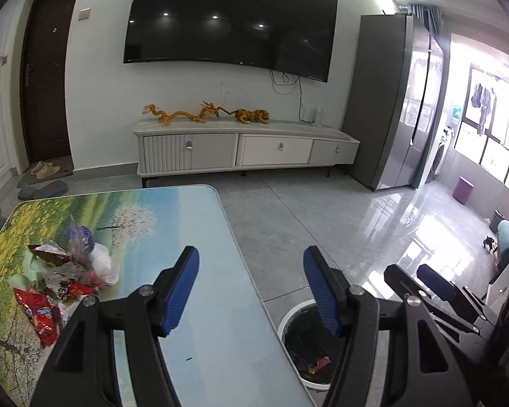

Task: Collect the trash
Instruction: 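Move both open grippers back to the trash pile on the table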

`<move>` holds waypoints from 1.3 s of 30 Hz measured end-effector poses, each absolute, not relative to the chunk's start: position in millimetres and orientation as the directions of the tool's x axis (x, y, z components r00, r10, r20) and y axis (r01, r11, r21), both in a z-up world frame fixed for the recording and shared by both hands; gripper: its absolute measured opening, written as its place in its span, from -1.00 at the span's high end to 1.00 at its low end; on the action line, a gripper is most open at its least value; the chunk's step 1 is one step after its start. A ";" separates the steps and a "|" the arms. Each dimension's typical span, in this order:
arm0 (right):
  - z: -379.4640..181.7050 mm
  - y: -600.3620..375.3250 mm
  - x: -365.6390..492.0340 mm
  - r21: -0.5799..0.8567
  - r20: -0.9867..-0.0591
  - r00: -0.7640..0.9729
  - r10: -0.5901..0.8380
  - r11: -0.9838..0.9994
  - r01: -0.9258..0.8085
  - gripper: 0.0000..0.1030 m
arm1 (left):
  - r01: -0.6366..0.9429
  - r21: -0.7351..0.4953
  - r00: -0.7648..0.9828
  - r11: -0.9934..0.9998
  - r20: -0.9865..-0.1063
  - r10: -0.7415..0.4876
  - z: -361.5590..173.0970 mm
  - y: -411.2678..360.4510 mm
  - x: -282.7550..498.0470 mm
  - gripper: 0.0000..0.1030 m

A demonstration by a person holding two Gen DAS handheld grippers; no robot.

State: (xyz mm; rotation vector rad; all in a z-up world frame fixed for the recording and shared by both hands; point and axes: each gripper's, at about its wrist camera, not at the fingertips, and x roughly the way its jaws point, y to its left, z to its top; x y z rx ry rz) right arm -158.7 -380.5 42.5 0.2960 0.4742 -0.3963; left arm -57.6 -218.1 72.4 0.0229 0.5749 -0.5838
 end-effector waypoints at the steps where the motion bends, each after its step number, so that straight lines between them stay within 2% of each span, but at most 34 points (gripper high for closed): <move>1: 46.2 -371.5 -158.5 0.177 -0.484 0.825 -0.294 0.890 0.421 -0.23 | 0.516 -0.142 0.691 0.845 -0.513 -0.509 75.0 -209.9 -58.1 -0.21; 5: 61.9 -338.2 -160.1 0.147 -0.444 0.852 -0.278 0.915 0.376 -0.30 | 0.464 -0.152 0.733 0.872 -0.486 -0.475 84.6 -170.1 -61.9 -0.21; 9: 81.5 -302.3 -160.0 0.107 -0.389 0.882 -0.267 0.937 0.331 -0.57 | 0.398 -0.170 0.783 0.901 -0.450 -0.430 94.1 -121.3 -65.9 -0.23; 10: 86.4 -293.1 -160.5 0.104 -0.373 0.892 -0.254 0.944 0.312 -0.65 | 0.382 -0.173 0.793 0.908 -0.442 -0.418 96.4 -111.8 -65.9 -0.26; 12: 95.4 -275.3 -162.6 0.099 -0.339 0.914 -0.221 0.958 0.269 -0.74 | 0.342 -0.181 0.822 0.922 -0.418 -0.387 100.0 -86.0 -68.3 -0.49; 14: 102.7 -260.2 -162.2 0.095 -0.320 0.928 -0.189 0.968 0.230 -0.91 | 0.294 -0.189 0.851 0.937 -0.394 -0.346 102.9 -58.8 -70.2 -0.60; 16: 108.1 -248.2 -162.0 0.094 -0.303 0.940 -0.156 0.977 0.192 -0.99 | 0.254 -0.202 0.872 0.946 -0.375 -0.314 104.7 -32.0 -71.4 -0.60; 21: 115.4 -226.0 -158.2 0.115 -0.269 0.961 -0.071 0.988 0.105 -1.00 | 0.158 -0.233 0.913 0.959 -0.336 -0.232 105.2 27.8 -77.5 -0.63; 24: 119.2 -215.3 -157.6 0.103 -0.231 0.971 -0.052 0.992 0.078 -1.00 | 0.115 -0.253 0.927 0.961 -0.321 -0.195 107.3 54.0 -80.5 -0.79; 30: 128.7 -191.1 -164.6 0.058 -0.212 0.977 -0.041 0.997 0.054 -1.00 | 0.080 -0.231 0.954 0.970 -0.264 -0.142 119.4 78.7 -93.3 -0.98; 39: 130.6 -178.9 -169.9 0.071 -0.204 0.979 -0.011 0.997 0.026 -1.00 | 0.065 -0.198 0.972 0.978 -0.211 -0.107 129.6 87.5 -103.2 -1.00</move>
